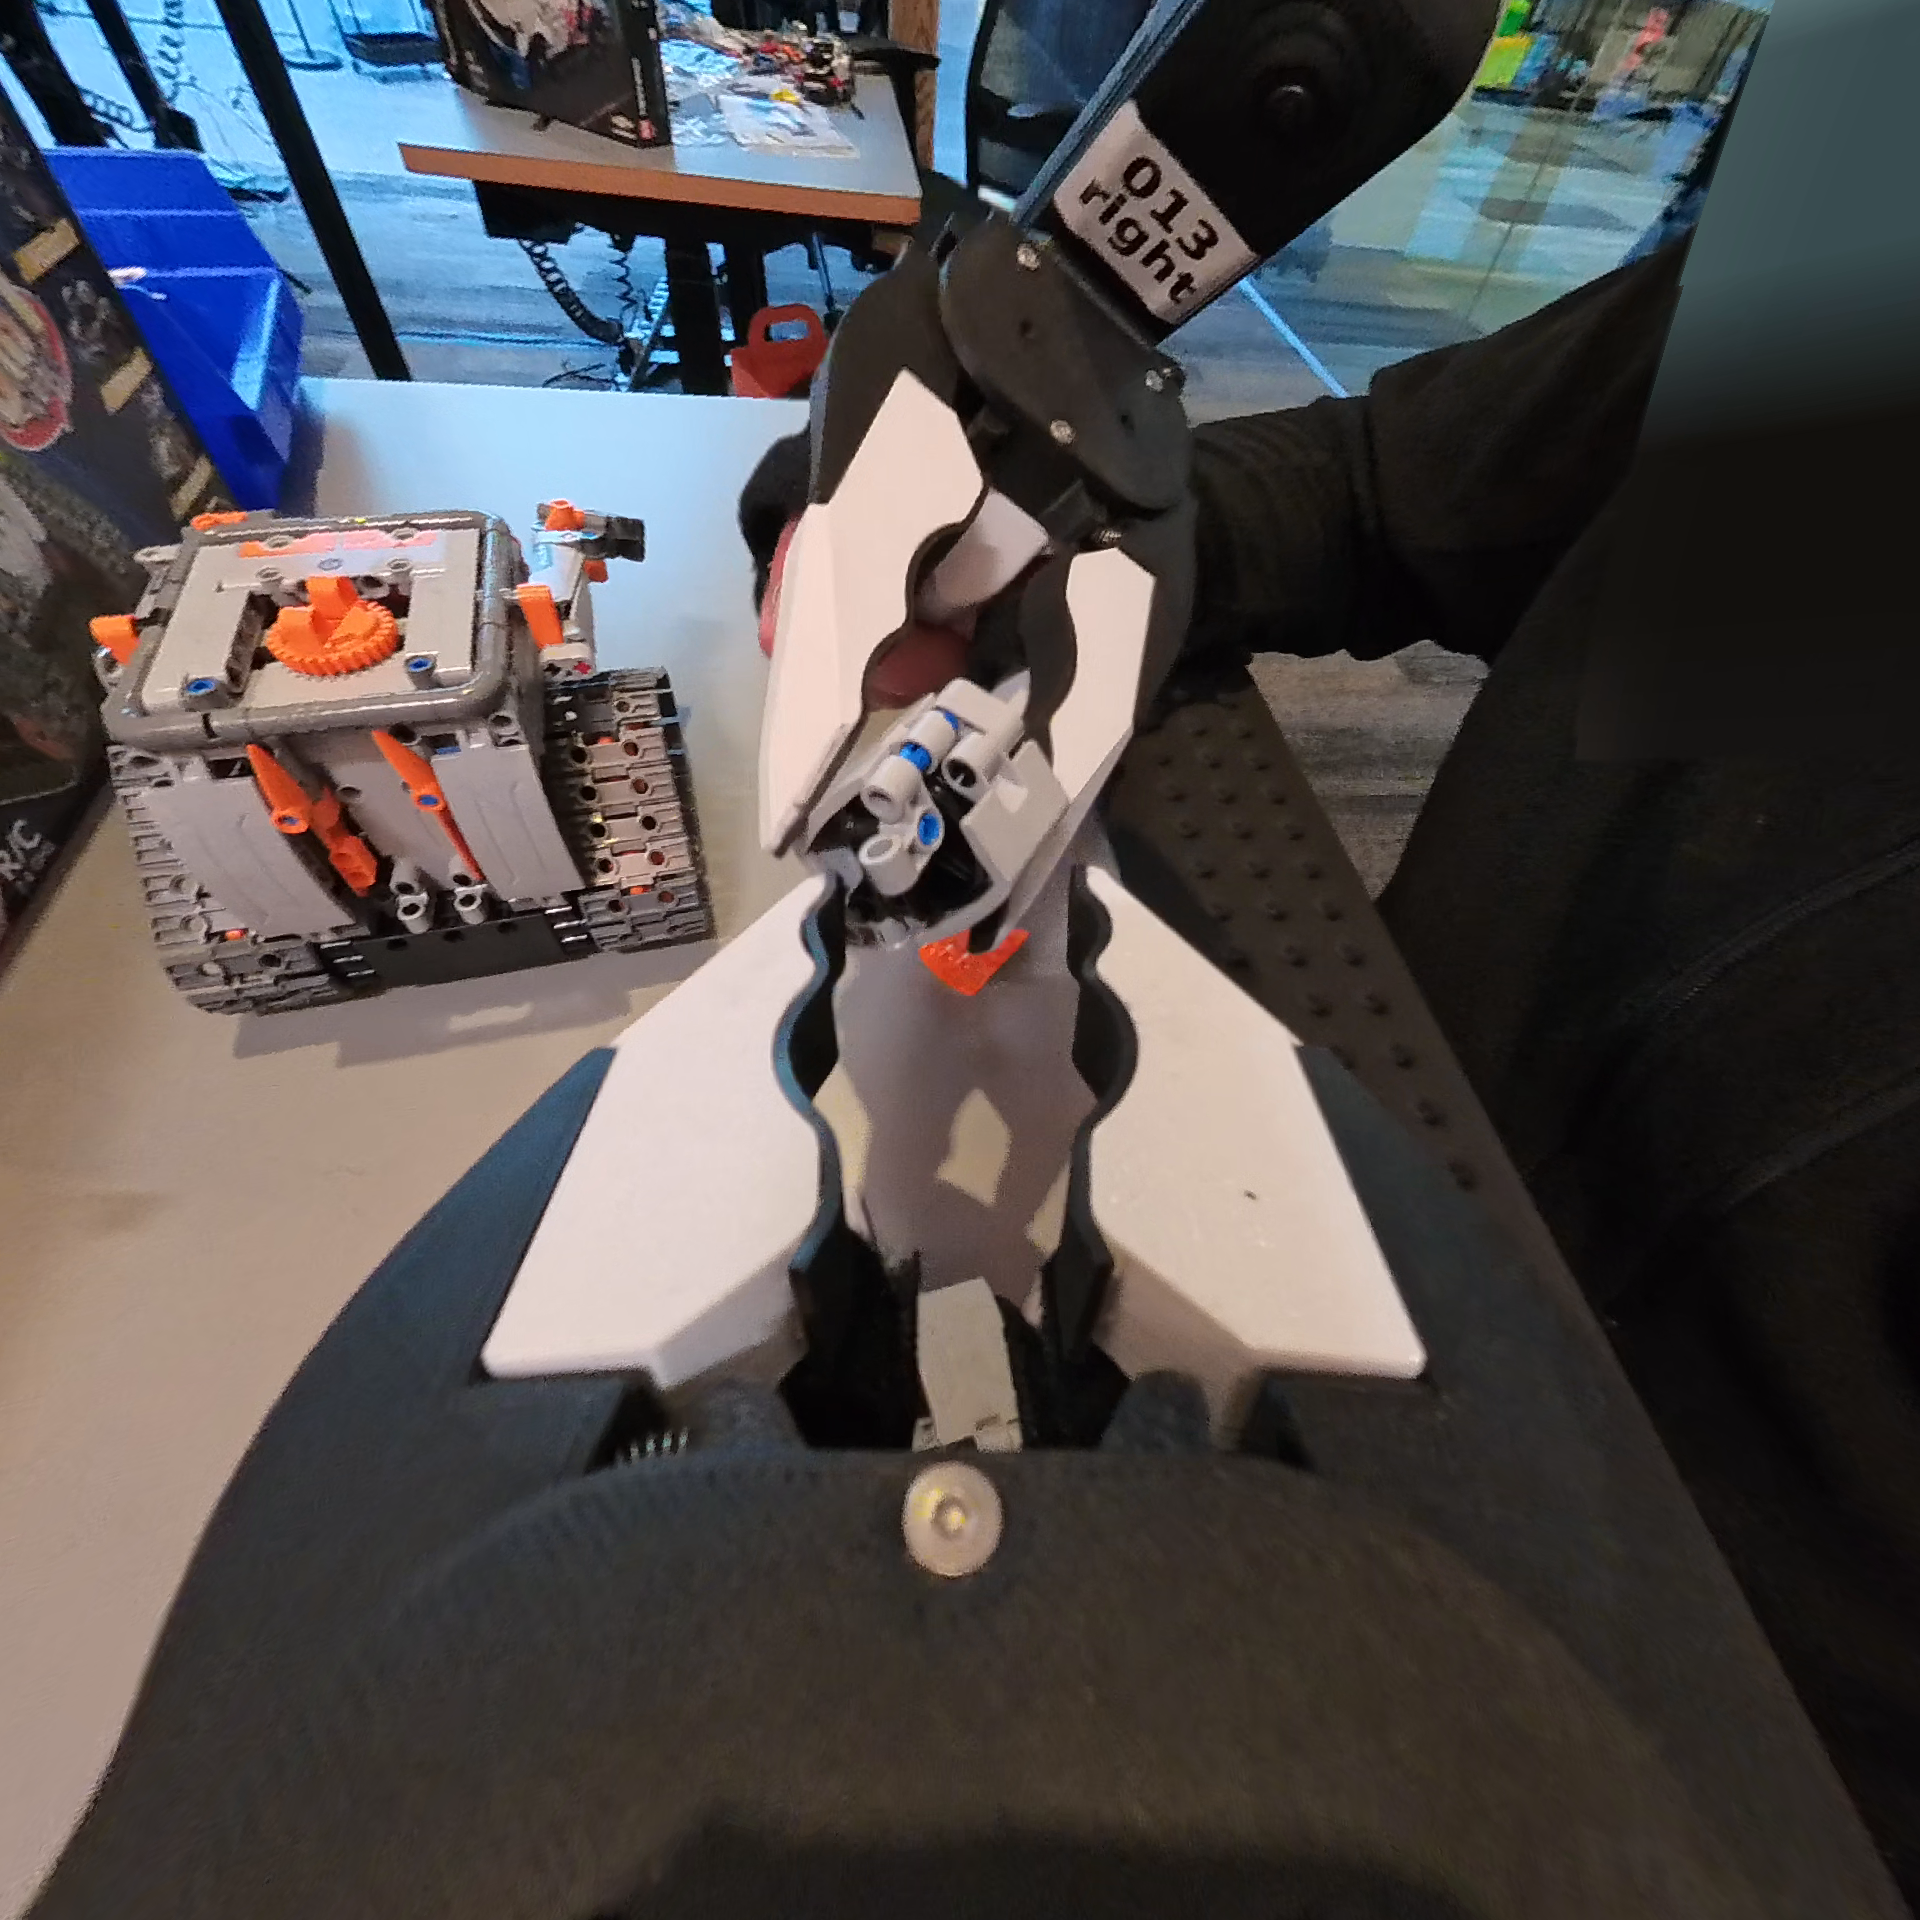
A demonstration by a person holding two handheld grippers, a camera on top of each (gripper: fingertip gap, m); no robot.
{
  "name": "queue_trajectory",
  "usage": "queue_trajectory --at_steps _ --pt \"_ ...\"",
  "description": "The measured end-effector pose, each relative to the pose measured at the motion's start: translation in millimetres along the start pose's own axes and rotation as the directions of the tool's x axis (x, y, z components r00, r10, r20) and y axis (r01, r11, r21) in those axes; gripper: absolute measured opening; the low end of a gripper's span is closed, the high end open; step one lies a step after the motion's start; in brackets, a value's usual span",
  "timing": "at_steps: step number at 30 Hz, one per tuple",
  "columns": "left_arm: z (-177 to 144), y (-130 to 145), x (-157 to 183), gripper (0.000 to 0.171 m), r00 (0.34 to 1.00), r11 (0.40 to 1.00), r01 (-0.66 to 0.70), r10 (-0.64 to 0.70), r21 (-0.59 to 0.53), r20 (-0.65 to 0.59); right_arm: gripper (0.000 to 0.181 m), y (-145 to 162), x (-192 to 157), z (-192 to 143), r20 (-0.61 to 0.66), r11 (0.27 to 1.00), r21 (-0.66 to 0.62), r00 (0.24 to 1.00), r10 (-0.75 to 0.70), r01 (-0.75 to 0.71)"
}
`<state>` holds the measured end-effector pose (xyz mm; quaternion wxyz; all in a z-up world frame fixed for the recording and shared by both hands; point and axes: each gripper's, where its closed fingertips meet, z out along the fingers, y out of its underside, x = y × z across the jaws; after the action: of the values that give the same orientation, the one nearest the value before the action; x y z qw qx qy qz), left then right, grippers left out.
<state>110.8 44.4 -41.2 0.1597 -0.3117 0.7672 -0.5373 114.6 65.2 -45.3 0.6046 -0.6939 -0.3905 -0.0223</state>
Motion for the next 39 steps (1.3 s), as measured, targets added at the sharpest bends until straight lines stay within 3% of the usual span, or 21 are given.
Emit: queue_trajectory --at_steps 4,13,22,28,32,39 --pt "-0.2 3.2 -7.1 0.045 0.997 1.0 -0.014 0.015 -0.015 0.077 0.039 5.0 11.5 -0.9 -0.082 0.998 -0.043 0.996 -0.041 0.038" --pt "5.1 2.2 -16.8 0.049 0.974 0.998 -0.063 0.068 -0.032 0.216 0.04 17.4 17.2 4.1 -0.192 0.947 -0.215 0.94 -0.281 0.239" --pt "7.2 1.7 -25.6 0.042 0.944 0.995 -0.088 0.098 -0.047 0.316 0.04 12.3 23.4 2.2 -0.254 0.938 -0.22 0.913 -0.32 0.268" --pt "6.4 1.3 -35.4 0.04 0.919 0.997 -0.08 0.081 -0.019 0.386 0.04 15.6 33.8 -0.3 -0.316 0.902 -0.299 0.859 -0.403 0.312" --pt "8.0 2.2 -36.5 0.033 0.921 0.998 -0.06 0.055 0.0 0.385 0.04 17.7 36.5 -0.8 -0.33 0.891 -0.33 0.847 -0.417 0.31" --pt "7.7 1.6 -33.4 0.032 0.964 0.993 0.069 -0.092 0.098 0.25 0.04 17.5 32.8 0.4 -0.298 0.944 -0.264 0.914 -0.276 0.2"
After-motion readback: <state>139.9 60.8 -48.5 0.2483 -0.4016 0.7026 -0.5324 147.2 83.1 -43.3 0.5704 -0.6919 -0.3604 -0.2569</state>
